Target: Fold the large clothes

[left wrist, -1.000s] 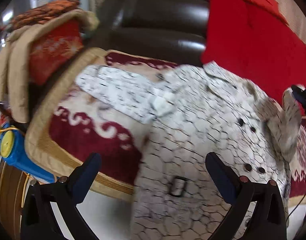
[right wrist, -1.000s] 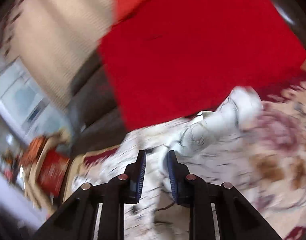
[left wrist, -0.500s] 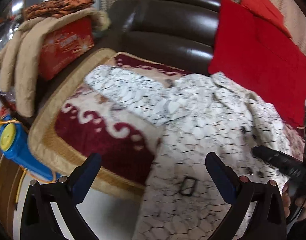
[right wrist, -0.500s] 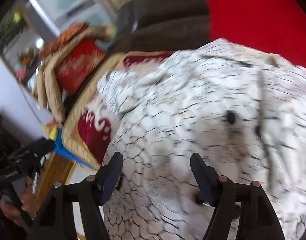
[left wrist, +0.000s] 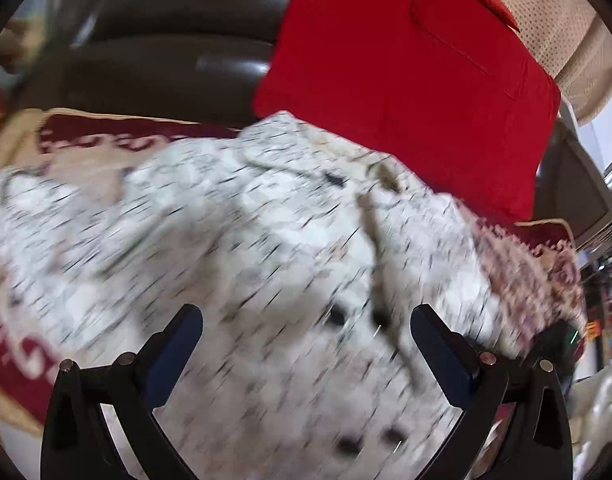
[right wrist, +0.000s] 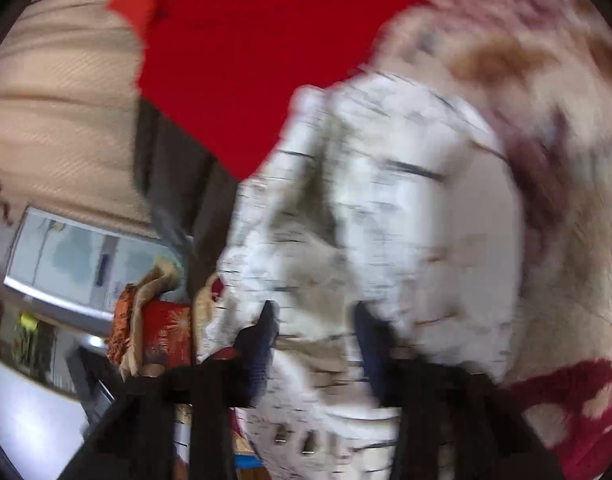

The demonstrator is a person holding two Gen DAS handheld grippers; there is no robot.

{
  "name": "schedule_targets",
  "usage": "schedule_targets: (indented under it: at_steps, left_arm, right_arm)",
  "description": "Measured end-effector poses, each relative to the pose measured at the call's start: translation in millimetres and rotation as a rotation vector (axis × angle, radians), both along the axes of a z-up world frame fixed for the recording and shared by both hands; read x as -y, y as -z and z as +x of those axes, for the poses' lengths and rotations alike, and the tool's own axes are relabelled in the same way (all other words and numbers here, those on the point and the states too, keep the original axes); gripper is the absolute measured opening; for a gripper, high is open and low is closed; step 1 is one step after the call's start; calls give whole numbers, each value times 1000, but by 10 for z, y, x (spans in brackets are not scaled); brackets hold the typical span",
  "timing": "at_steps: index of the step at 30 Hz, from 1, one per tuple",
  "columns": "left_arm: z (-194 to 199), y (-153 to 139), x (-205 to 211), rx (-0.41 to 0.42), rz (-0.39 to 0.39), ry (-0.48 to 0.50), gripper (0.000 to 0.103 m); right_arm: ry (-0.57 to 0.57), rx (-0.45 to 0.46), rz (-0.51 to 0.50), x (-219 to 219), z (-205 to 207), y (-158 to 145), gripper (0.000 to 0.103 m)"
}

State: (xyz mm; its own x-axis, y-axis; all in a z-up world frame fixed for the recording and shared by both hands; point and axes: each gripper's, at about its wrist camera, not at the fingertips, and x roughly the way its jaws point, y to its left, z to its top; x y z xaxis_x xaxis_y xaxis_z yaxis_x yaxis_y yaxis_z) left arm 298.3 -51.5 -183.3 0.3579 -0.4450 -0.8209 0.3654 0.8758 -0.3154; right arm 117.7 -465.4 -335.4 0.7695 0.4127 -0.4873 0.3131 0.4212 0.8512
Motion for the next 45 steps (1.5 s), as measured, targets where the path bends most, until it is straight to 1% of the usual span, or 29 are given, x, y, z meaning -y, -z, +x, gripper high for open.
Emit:
schedule_targets:
  at_steps: [1,3,5,6,7,10,12,13,14,15,16,17,18,19,20,22,24,26,28,30,32,35,37,38,39,41,43,44,45]
  left_arm:
    - [108,23,110,-16,-16,10,103]
    - [338,79,389,-44,-55,41,103]
    - [537,159,670,-67,-49,76,103]
    - [612,199,776,-85,-61,94,103]
    - [671,227,881,-102,-72,109,103]
    - [867,422,1218,-158,-46,147,102]
    - [977,574,1389,-195,-24,159,96]
    - [1004,634,1449,-215,-20,174,90]
    - [1037,704,1502,-244,-21,194,80]
    - [1053,743,1535,-264,-34,205,73]
    - [1065,760,1558,-285,-55,211,58]
    - [1080,800,1588,-315,-85,218,48]
    - [1080,816,1607,-328,-99,223,46]
    - [1071,822,1627,-327,-100,230,43]
    - [1055,823,1658,-312,-86,244,30]
    - [1040,823,1672,-294,-69,245,13]
    - [999,743,1590,-254,-97,228,10]
    - [886,549,1421,-174,-129,214,9]
    - [778,369,1230,-99,-142,199,9]
    - [659,199,1034,-47,-145,173,9]
    - [494,3,668,14,-146,137,9]
    - [259,-120,222,81,-117,73,9]
    - [101,-97,-46,92,-85,41,9]
    - [5,-49,-202,88,-54,23,9]
    - [-56,1,-329,77,-28,10,11]
    - [-167,169,-599,19,6,-19,13]
    - [-269,321,-825,-36,33,-50,20]
    - [-325,375,-972,-50,49,-72,25]
    - [-372,389,-1094,-52,47,-87,28]
  right_arm:
    - [0,-6,15,20,4,76,22]
    - [-7,-1,49,59,9,166,21]
    - [-22,7,74,87,38,203,21]
    - [-31,9,78,90,56,215,21]
    - [-39,12,77,81,70,229,21]
    - [-66,26,37,68,75,220,21]
    - [-87,39,6,41,61,216,21]
    - [-93,47,3,36,65,221,21]
    - [-97,54,9,19,66,231,21]
    - [-100,58,16,7,77,250,21]
    - [-103,63,24,29,49,265,21]
    - [-105,69,33,33,57,282,21]
    - [-106,73,36,33,50,291,21]
    - [-109,77,34,26,57,296,21]
    - [-110,79,31,28,50,316,21]
    - [-110,85,23,46,20,343,21]
    - [-112,91,12,21,13,343,21]
    - [-110,91,7,14,1,351,21]
    - [-109,88,-6,-3,10,352,21]
    - [-107,84,-22,-30,40,323,21]
    - [-104,76,-47,-58,42,297,21]
    - [-106,65,-87,-134,48,241,21]
    - [-104,53,-108,-159,64,222,21]
    - [-103,42,-120,-179,74,204,21]
    - [-104,32,-128,-191,90,193,21]
    - [-116,3,-143,-228,141,134,24]
    - [-118,-42,-160,-265,192,40,26]
    - [-118,-52,-169,-293,205,-6,28]
    - [-117,-55,-183,-332,226,-73,37]
